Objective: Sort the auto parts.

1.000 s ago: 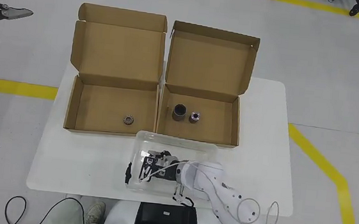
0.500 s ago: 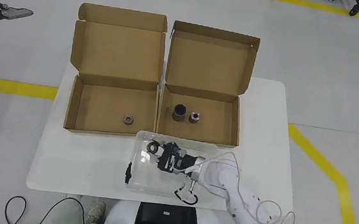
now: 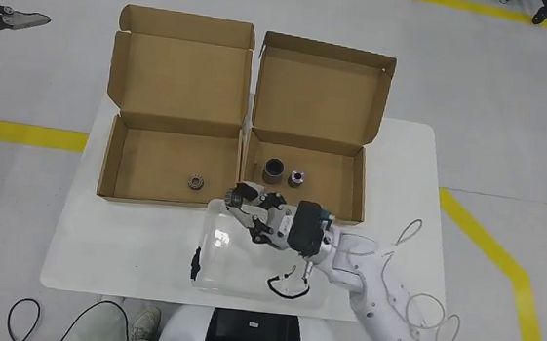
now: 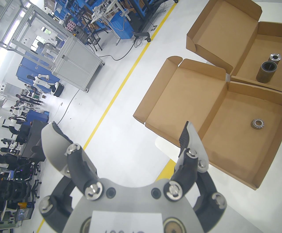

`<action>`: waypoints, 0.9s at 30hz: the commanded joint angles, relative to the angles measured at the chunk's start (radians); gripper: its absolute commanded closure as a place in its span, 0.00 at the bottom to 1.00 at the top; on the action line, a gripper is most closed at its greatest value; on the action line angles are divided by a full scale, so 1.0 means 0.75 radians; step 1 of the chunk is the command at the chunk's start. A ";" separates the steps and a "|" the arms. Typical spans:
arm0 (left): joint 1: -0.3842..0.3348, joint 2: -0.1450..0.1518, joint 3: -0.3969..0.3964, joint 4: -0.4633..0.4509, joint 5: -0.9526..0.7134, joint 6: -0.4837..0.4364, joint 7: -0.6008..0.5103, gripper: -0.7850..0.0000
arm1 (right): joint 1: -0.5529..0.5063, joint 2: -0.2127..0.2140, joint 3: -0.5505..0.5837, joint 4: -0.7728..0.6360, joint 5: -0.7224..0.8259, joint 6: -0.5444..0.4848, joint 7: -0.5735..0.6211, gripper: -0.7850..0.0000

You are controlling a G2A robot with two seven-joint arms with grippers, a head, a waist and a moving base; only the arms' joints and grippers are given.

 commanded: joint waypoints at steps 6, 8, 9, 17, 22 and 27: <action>0.000 0.000 0.000 0.000 0.000 0.000 0.000 0.00 | 0.088 -0.012 -0.014 -0.044 0.082 0.008 -0.006 1.00; 0.000 0.000 0.000 0.000 0.000 0.000 0.000 0.00 | 0.117 -0.017 -0.020 -0.048 0.110 0.012 -0.011 1.00; 0.000 0.000 0.000 0.000 0.000 0.000 0.000 0.00 | 0.130 -0.020 -0.023 -0.051 0.121 0.017 -0.015 1.00; 0.000 0.000 0.000 0.000 0.000 0.000 0.000 0.00 | 0.216 -0.030 -0.003 -0.124 0.160 0.071 0.002 1.00; 0.000 0.000 0.000 0.000 0.000 0.000 0.000 0.00 | 0.249 -0.029 0.044 -0.204 0.179 0.096 0.035 1.00; 0.000 0.000 0.000 0.000 0.000 0.000 0.000 0.00 | 0.281 -0.027 0.083 -0.256 0.219 0.106 0.082 1.00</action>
